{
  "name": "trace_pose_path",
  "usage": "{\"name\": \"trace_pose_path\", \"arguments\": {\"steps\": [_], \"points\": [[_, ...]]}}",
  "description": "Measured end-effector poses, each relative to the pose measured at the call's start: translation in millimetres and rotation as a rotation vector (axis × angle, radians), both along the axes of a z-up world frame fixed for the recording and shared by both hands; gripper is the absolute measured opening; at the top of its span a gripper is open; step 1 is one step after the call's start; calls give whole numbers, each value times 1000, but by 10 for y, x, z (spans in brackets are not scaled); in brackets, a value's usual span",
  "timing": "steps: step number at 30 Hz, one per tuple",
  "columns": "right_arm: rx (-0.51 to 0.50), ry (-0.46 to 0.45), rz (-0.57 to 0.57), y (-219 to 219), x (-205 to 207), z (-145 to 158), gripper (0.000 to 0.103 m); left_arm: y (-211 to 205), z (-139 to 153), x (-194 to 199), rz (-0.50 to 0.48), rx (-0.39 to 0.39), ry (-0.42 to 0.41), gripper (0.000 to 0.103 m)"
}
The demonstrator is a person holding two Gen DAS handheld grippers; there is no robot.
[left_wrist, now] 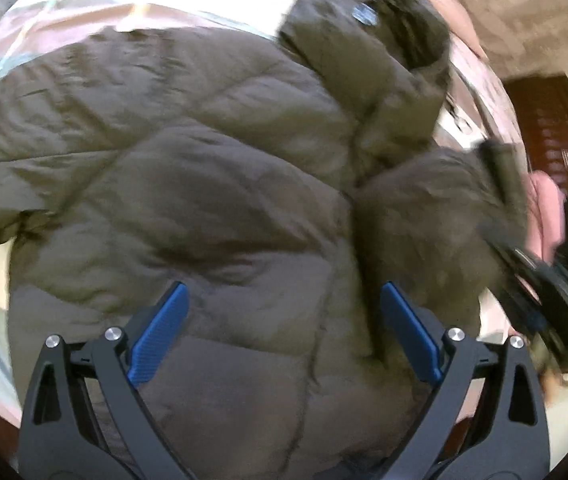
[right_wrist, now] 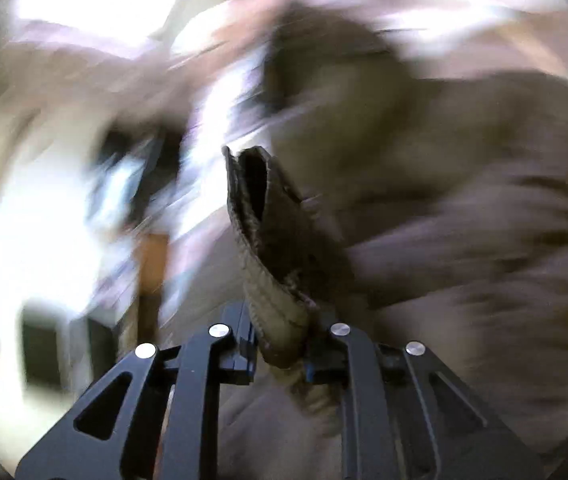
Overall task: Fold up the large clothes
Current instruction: 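Fold the held sleeve across the jacket body with the right tool and release, then grasp the cuff of the other sleeve with the left tool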
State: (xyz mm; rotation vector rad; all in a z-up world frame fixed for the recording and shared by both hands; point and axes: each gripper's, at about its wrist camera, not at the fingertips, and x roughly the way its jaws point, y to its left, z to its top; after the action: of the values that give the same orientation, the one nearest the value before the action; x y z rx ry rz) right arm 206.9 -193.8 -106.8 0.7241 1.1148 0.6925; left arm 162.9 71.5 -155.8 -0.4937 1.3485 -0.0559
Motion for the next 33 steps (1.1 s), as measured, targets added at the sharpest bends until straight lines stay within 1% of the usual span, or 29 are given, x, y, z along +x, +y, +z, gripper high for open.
{"name": "trace_pose_path", "arguments": {"steps": [1,2,3,4,5,6,8,10,11,12,14,15,17,18,19,21,22,23,24,25,26,27,28,29,30,31,32,33], "points": [[-9,-28,68,138,-40,99,25,83,-2,-2,24,6,-1,98],[-58,-78,156,330,-162,271,47,212,-3,-9,61,11,0,98],[-97,-103,177,394,-246,361,86,313,-11,-16,94,11,4,98],[-128,-113,167,399,-302,405,99,433,-30,-32,136,3,15,98],[-165,-122,137,364,-361,444,102,501,-52,-38,160,-7,23,98],[-203,-108,110,302,-400,452,102,565,-75,-49,181,-21,32,98],[-262,-10,67,153,-403,355,102,605,-135,-53,195,-34,55,98],[-332,155,-31,-113,-438,97,102,551,-197,-27,173,-41,73,98],[-348,214,-63,-197,-453,-17,102,493,-235,-18,153,-49,86,98],[-350,295,-106,-353,-528,-175,102,431,-273,-15,133,-57,99,98],[-322,422,-176,-613,-644,-443,102,259,-340,-12,78,-68,127,98],[-296,465,-205,-732,-711,-526,102,188,-366,-17,55,-64,137,98],[-207,550,-278,-956,-819,-681,102,23,-426,-21,9,-39,161,99],[-165,588,-306,-1047,-899,-729,102,-41,-466,-29,-6,-37,174,100],[-135,611,-324,-1113,-928,-792,102,-98,-515,-28,-20,-50,192,101],[-76,645,-378,-1231,-945,-855,102,-220,-632,-51,-36,-133,233,101],[-70,645,-406,-1280,-948,-864,102,-258,-648,-59,-41,-158,234,101],[-73,637,-428,-1317,-941,-853,102,-315,-651,-49,-54,-173,221,98],[-89,619,-454,-1361,-919,-828,100,-385,-625,-31,-79,-155,194,82],[-104,601,-475,-1386,-898,-805,97,-448,-598,-13,-108,-127,170,71],[-117,587,-489,-1388,-872,-789,84,-525,-572,19,-145,-102,145,47],[-129,564,-498,-1362,-848,-757,60,-564,-556,39,-157,-109,126,34],[-135,546,-501,-1328,-827,-750,46,-583,-547,67,-147,-144,103,28],[-152,522,-509,-1297,-802,-728,26,-603,-541,112,-139,-159,82,22],[-165,503,-518,-1265,-778,-744,15,-614,-514,158,-138,-150,65,22],[-163,474,-538,-1273,-761,-733,12,-634,-476,189,-141,-123,39,22],[-150,456,-556,-1302,-756,-730,9,-683,-393,232,-152,-68,-11,22],[-126,418,-588,-1329,-760,-668,9,-710,-336,259,-160,-42,-40,22]]}}
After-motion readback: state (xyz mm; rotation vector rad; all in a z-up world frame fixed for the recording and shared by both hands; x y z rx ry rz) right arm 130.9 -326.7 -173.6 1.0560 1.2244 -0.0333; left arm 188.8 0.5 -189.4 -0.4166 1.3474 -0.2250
